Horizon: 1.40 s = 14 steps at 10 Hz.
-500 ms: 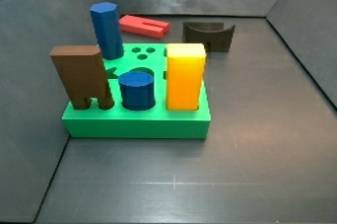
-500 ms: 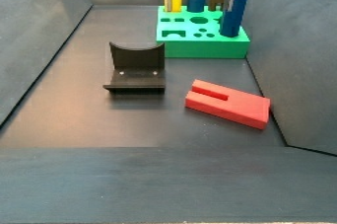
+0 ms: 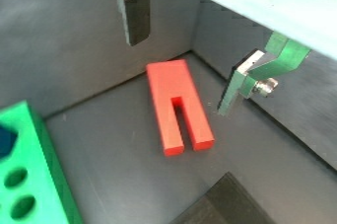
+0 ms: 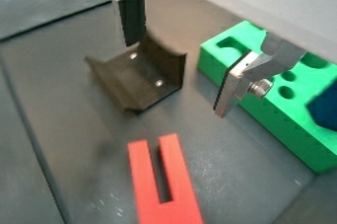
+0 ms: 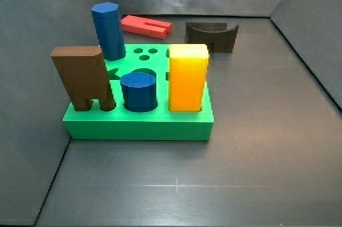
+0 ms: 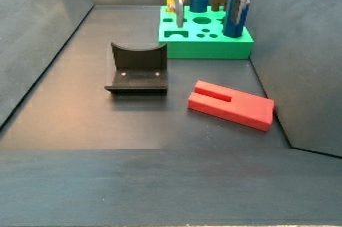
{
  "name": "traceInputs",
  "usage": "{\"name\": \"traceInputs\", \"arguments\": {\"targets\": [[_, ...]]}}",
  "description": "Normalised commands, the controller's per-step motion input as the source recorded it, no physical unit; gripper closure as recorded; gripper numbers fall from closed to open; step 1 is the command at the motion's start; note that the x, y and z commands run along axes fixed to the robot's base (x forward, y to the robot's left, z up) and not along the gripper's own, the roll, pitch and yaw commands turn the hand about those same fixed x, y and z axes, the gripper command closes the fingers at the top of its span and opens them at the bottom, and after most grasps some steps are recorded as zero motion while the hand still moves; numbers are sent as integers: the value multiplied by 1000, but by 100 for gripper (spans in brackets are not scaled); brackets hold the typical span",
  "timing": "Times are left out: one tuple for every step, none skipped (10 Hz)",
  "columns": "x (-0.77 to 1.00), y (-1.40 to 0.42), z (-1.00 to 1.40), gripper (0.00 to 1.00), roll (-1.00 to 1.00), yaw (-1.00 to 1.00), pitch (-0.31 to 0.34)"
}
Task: Pick up the double-square object. Move up. Rotate the double-square object. Place the double-square object on the fixture. Regrasp the double-square object. Move to above the board. Insert the double-square object.
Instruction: Pick up the double-square object.
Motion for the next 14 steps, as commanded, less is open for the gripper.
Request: {"name": "traceInputs", "arguments": {"targets": [[-131,9,-797,0,0,1000,-90],[-57,123,-691,0,179,863,-44],[-63,240,-680,0,144,780,-46],[-120,229,-640,0,126,814,-70],[-134,217,-677,0,51,886,-91],[-131,191,-689,0,57,911,-99],[-140,171,-726,0,59,934,-117],[-143,171,-729,0,59,934,-120],[-143,217,-669,0,13,926,-106],[-137,240,-651,0,0,926,-97],[-146,297,-583,0,0,894,-84],[-140,337,-483,0,-53,874,-49],[-137,203,-343,0,-114,877,-67],[-266,180,-143,0,-216,740,-70]]}}
